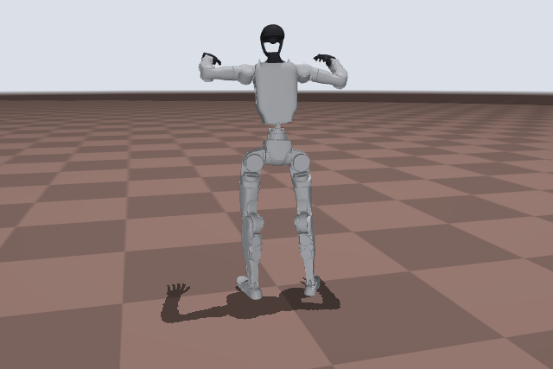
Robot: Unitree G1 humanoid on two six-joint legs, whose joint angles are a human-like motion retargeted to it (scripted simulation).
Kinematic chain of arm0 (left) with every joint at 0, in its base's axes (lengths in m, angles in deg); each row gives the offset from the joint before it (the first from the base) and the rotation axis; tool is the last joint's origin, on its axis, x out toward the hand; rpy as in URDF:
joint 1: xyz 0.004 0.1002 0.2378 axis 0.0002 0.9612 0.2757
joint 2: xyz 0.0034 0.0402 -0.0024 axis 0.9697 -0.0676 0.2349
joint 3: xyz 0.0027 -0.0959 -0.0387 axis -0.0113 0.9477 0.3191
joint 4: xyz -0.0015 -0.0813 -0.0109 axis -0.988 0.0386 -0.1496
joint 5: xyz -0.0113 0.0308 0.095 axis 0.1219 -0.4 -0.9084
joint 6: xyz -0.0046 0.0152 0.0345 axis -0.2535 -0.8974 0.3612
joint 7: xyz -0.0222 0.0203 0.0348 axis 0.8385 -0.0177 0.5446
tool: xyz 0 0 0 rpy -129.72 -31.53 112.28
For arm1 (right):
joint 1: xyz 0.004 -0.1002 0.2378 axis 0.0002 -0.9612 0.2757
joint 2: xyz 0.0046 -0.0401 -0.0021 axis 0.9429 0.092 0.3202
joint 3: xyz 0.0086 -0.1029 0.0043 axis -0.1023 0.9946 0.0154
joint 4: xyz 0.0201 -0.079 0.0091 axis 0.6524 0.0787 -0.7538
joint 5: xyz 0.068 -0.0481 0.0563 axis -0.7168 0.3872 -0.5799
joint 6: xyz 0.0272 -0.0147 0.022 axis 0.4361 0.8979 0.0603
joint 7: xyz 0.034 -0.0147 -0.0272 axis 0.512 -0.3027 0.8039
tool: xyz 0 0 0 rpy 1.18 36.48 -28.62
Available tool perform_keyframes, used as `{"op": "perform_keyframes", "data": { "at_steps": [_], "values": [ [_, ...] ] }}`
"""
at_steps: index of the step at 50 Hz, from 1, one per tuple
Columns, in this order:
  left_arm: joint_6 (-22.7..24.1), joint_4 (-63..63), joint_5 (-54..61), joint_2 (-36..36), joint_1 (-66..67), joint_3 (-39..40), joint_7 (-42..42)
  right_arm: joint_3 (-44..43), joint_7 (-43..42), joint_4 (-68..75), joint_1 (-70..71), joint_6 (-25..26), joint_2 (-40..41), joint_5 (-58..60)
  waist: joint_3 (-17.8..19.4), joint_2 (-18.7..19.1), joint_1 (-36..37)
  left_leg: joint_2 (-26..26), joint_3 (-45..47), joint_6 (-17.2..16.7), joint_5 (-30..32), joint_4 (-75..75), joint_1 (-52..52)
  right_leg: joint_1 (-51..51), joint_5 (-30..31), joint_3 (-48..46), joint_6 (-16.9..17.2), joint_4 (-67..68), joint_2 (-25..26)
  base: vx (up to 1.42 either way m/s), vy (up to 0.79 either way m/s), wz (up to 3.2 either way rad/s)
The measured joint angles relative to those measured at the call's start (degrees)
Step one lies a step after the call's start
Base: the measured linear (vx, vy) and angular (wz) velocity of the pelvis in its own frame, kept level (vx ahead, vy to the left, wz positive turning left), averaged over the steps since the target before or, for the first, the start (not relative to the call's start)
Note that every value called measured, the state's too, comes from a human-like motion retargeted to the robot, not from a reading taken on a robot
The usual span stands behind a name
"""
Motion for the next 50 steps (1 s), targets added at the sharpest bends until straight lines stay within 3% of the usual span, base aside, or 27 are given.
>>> {"op": "perform_keyframes", "data": {
  "at_steps": [17, 25, 29, 34, 42, 45, 48, 50],
  "values": [
    [-0.5, -0.1, -3.8, 1.1, -0.2, 0.5, 0.6, 0.7, 0.7, -0.1, 0.5, 0.1, 0.9, 0.1, -0.6, -0.3, -0.2, -0.1, 0.2, 0.0, -0.4, 0.3, -0.1, 0.0, -0.3, 0.2, -0.1, 0.0, -0.2, 0.00, 0.00, 0.00],
    [-0.4, 0.8, -1.0, -2.8, -3.2, -2.7, -3.7, 4.8, -0.5, -2.3, 3.3, -0.7, 3.6, -0.7, -0.5, -1.3, -0.6, -0.7, 0.1, 0.3, -1.1, 0.2, -0.6, -0.3, -1.3, -0.1, 0.3, -0.5, -0.5, 0.00, 0.00, 0.00],
    [-0.1, 1.7, 1.7, -10.9, -12.1, -14.5, -8.9, 12.4, -3.5, -4.0, 9.2, -2.3, 7.1, -1.5, 0.2, -1.7, -0.9, -1.0, 0.1, 0.3, -1.4, -0.1, -0.8, -0.6, -1.5, 0.0, 0.5, -0.5, -0.8, 0.00, 0.00, 0.00],
    [0.8, 1.1, 3.4, -26.5, -22.6, -32.0, -11.5, 24.0, -8.0, -4.2, 17.7, -4.7, 16.2, -1.6, 1.1, -2.0, 0.6, -1.3, 0.8, 0.4, -2.1, -0.1, -0.5, -1.0, -2.1, 0.7, 0.3, 0.1, -1.3, 0.05, 0.03, -0.11],
    [0.6, -4.9, 2.7, -52.6, -25.3, -49.3, -13.2, 40.2, -18.0, 0.9, 30.6, -7.9, 52.8, -9.2, 0.9, -6.2, 6.7, -1.8, 3.3, 1.3, -3.8, -0.1, 0.0, -2.1, -2.9, 2.8, 0.3, -0.1, -1.9, 0.13, 0.03, -0.29],
    [0.9, -6.0, 1.2, -57.4, -23.9, -51.8, -14.2, 45.9, -24.5, 3.7, 33.0, -9.0, 60.7, -9.8, 1.8, -9.5, 10.0, -1.9, 3.8, 2.0, -4.5, 0.2, 0.1, -2.1, -3.2, 3.2, 0.6, -0.3, -2.0, 0.18, 0.03, -0.17],
    [0.9, -5.8, 3.5, -59.4, -23.7, -54.8, -15.1, 53.3, -28.1, 2.7, 34.6, -9.9, 61.5, -12.1, 3.8, -12.4, 12.9, -2.0, 3.0, 2.3, -5.3, 1.1, -0.3, -1.7, -3.6, 2.3, 1.0, -0.1, -2.4, 0.19, 0.05, 0.24],
    [0.4, -5.9, 5.7, -59.4, -24.8, -57.6, -15.3, 57.4, -25.5, 0.9, 35.2, -10.0, 59.8, -15.1, 5.4, -13.8, 14.3, -2.0, 2.0, 2.4, -5.8, 2.1, -0.9, -1.4, -4.2, 1.2, 1.0, 0.7, -2.7, 0.18, 0.06, 0.55]
  ]
}}
